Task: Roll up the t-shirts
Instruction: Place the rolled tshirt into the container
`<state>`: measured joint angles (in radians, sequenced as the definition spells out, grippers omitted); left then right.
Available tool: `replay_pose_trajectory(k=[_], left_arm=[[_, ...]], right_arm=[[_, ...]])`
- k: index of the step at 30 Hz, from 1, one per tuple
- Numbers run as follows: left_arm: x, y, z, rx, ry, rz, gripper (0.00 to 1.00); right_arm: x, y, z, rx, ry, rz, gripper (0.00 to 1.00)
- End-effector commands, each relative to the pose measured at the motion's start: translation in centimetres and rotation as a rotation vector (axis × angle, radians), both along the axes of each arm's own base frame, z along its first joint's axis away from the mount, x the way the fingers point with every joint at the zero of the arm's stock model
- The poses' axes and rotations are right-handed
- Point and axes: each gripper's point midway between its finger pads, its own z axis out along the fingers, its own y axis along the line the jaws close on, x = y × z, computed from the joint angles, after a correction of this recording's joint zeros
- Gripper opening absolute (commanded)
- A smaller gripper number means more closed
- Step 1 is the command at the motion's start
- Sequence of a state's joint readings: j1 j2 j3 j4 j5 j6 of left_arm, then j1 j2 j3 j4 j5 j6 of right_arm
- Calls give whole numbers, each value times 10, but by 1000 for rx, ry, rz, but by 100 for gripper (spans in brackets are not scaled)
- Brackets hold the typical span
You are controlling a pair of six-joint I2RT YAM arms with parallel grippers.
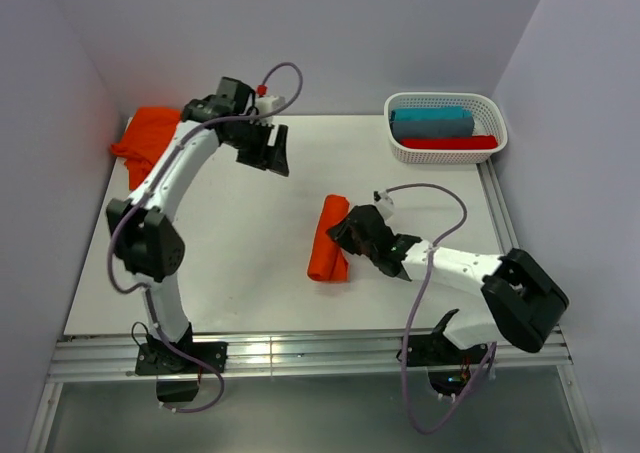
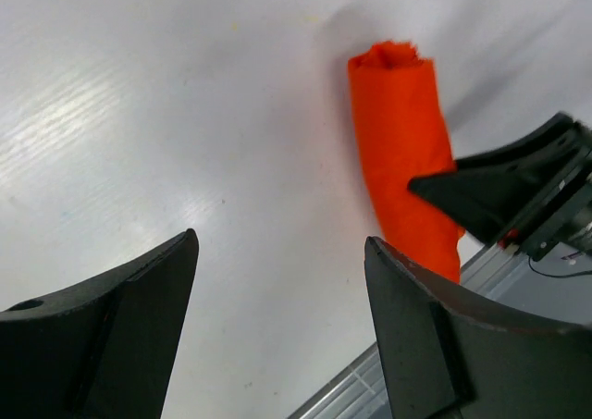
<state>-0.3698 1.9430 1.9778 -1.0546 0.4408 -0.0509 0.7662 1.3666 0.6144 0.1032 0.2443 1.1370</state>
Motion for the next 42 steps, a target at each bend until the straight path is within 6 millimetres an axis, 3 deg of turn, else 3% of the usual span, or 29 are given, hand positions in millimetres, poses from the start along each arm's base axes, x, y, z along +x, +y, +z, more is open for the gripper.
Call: replay_pose_trajectory(k=[1, 7, 8, 9, 10, 11, 18, 19, 20, 21, 22, 25, 26, 32, 35, 42], left_arm=[[-27, 15, 46, -61, -122, -32, 77], [-52, 40, 58, -41, -235, -15, 78], [-55, 42, 58, -39, -240, -15, 78], [-61, 45, 59, -34, -244, -11, 78], [-63, 47, 59, -29, -247, -14, 78], [-67, 49, 59, -27, -248, -16, 78], [-74, 54, 55, -9, -233, -10, 77], [-73, 55, 56, -8, -236, -3, 77], [-73, 54, 55, -9, -235, -4, 77], [-72, 54, 54, -9, -230, -3, 77], [-72, 53, 54, -9, -224, -3, 77], [-66, 53, 54, -1, -223, 0, 77], [-64, 54, 53, 9, -220, 4, 77], [-57, 53, 48, 26, -211, -3, 77], [-51, 53, 44, 35, -214, -6, 77], [-44, 48, 36, 32, -193, -26, 76]], right_arm=[[21, -17, 47, 104, -96, -119, 0], [56, -68, 109, 144, -215, -319, 0], [68, -88, 117, 141, -231, -382, 0], [79, -98, 137, 158, -269, -414, 0], [86, -110, 143, 150, -273, -449, 0], [101, -137, 157, 157, -303, -526, 0], [157, -250, 190, 207, -363, -868, 0], [163, -262, 190, 201, -366, -913, 0], [175, -269, 177, 194, -338, -944, 0], [185, -281, 188, 205, -359, -976, 0], [193, -289, 187, 200, -361, -1003, 0], [227, -295, 174, 212, -335, -1043, 0], [241, -311, 161, 217, -315, -1088, 0], [286, -328, 109, 199, -251, -1153, 0], [300, -333, 88, 194, -226, -1171, 0], [317, -341, 60, 200, -213, -1194, 0]])
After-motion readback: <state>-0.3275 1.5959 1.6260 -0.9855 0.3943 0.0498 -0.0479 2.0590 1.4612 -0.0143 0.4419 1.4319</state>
